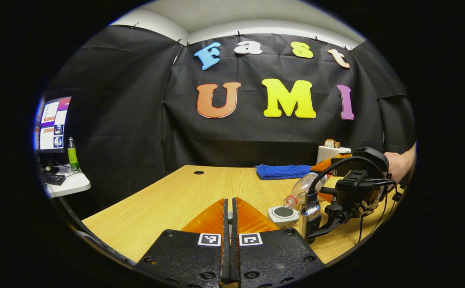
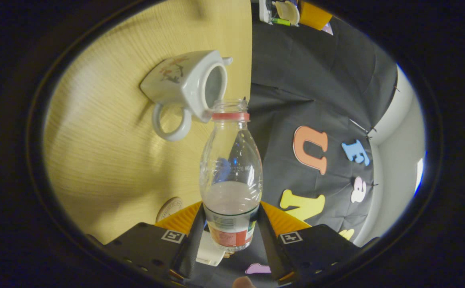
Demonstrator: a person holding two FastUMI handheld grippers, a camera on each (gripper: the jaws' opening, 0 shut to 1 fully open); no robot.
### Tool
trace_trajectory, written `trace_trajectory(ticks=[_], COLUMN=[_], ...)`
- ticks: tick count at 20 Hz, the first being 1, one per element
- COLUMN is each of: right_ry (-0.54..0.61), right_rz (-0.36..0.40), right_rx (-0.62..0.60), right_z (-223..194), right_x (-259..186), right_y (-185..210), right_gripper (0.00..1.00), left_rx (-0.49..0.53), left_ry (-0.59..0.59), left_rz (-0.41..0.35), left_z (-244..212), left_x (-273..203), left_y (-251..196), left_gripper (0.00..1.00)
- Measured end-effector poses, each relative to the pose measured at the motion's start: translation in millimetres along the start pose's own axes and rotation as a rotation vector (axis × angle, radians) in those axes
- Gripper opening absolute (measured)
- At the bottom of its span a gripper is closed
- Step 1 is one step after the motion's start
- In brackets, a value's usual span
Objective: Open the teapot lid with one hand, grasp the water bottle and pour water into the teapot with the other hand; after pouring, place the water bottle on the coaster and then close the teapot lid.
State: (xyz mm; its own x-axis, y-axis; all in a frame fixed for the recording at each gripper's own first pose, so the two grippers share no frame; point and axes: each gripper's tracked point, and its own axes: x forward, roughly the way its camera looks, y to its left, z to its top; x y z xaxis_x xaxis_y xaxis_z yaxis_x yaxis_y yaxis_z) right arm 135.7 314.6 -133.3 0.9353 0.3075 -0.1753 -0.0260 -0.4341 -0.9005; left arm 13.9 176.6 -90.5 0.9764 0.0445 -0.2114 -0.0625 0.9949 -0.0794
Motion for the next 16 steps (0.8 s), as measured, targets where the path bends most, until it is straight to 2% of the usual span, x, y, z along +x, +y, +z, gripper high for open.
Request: trace_trajectory(ticks=[16], right_ry=[-0.015], right_rz=[-0.070], right_rx=[-0.113], right_z=[5], right_x=[1], right_y=[-16], right_gripper=[0.72], left_rx=[-0.006], left_ry=[-0.007], left_rz=[0.000], left_z=[1], left_x=[-2], left_y=[2], left_gripper=[0.03])
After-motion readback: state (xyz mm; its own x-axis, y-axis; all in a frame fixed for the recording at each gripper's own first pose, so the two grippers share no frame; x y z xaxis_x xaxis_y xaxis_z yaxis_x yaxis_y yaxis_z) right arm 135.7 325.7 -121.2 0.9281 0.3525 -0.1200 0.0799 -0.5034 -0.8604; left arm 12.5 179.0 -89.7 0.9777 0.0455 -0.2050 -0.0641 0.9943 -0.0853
